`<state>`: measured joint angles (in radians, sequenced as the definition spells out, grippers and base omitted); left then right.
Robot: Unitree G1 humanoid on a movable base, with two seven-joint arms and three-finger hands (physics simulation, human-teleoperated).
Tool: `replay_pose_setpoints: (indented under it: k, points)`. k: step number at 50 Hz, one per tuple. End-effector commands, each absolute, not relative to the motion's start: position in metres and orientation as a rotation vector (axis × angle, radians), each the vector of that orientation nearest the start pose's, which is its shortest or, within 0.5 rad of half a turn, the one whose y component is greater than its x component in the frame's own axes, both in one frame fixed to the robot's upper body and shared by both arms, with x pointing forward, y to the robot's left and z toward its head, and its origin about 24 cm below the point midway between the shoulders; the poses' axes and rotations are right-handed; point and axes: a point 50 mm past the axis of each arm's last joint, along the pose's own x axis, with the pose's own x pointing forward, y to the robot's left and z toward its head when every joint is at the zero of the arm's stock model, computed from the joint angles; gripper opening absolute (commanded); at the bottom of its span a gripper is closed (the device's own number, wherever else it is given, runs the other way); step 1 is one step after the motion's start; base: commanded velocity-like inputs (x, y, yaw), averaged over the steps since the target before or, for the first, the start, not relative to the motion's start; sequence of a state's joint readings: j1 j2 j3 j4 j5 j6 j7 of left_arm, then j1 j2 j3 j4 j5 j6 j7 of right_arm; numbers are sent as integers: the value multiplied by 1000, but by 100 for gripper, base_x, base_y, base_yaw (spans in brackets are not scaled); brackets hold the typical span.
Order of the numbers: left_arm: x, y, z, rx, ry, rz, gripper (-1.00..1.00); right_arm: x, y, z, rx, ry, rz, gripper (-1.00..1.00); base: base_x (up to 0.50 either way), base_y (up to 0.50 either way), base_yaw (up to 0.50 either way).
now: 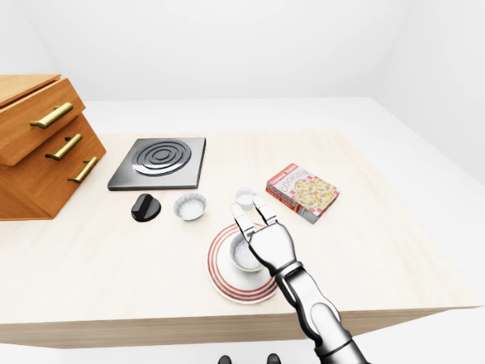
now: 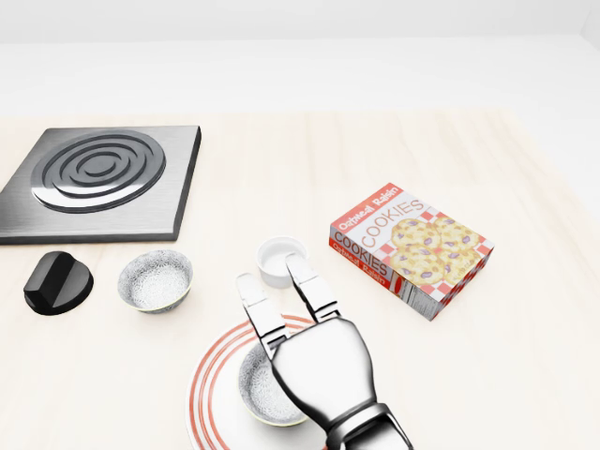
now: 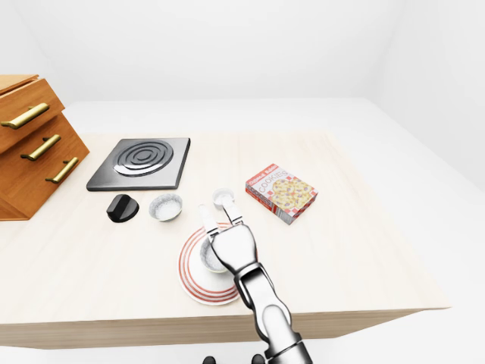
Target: Pick the akita bowl next to the plate and place it on the plate.
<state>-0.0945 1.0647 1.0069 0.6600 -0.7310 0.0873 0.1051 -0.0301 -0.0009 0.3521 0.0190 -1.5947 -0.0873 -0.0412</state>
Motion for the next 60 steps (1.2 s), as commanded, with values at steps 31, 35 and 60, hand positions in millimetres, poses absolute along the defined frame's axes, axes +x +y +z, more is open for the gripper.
replay_pose_setpoints:
  k: [31, 35, 60]
  points:
    - [116, 518, 223, -158, -375, 1142, 100, 232, -75, 128, -1504, -389, 226, 100, 0, 0, 0]
    - [115, 518, 225, -154, -385, 1144, 100, 231, -78, 137, -1500, -389, 220, 100, 0, 0, 0]
    - [115, 519, 224, -159, -373, 1159, 100, 242, -85, 190, -1492, -426, 195, 100, 0, 0, 0]
